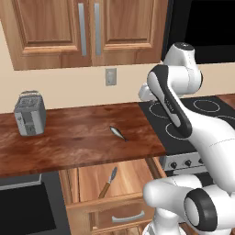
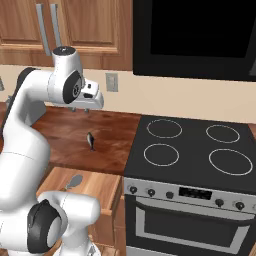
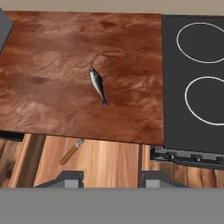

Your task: Pick the pizza cutter from the drawer and place it on the counter.

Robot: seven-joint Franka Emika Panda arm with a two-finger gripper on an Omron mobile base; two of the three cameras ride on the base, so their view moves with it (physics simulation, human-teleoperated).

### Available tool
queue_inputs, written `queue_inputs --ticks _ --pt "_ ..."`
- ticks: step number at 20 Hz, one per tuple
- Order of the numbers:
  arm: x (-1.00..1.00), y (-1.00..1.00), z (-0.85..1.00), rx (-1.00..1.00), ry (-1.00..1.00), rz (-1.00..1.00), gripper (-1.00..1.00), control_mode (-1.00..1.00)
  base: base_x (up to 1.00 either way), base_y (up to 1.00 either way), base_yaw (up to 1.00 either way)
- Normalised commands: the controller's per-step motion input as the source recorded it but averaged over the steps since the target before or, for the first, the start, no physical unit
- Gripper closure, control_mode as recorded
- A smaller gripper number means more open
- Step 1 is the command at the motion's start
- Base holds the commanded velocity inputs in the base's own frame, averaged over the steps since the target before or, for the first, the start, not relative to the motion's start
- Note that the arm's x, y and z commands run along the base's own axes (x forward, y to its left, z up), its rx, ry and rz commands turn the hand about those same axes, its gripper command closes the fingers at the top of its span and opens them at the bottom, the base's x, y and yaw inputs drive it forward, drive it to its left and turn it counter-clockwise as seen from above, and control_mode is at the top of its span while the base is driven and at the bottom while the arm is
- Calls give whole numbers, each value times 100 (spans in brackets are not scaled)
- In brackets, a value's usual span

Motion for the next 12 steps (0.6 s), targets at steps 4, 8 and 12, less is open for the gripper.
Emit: queue_inputs --ticks 4,8,12 --pt "0 0 0 0 0 0 -100 100 0 -2 0" --pt "0 0 0 0 0 0 -100 100 -18 15 -5" --pt "0 0 0 0 0 0 -100 100 -26 47 -16"
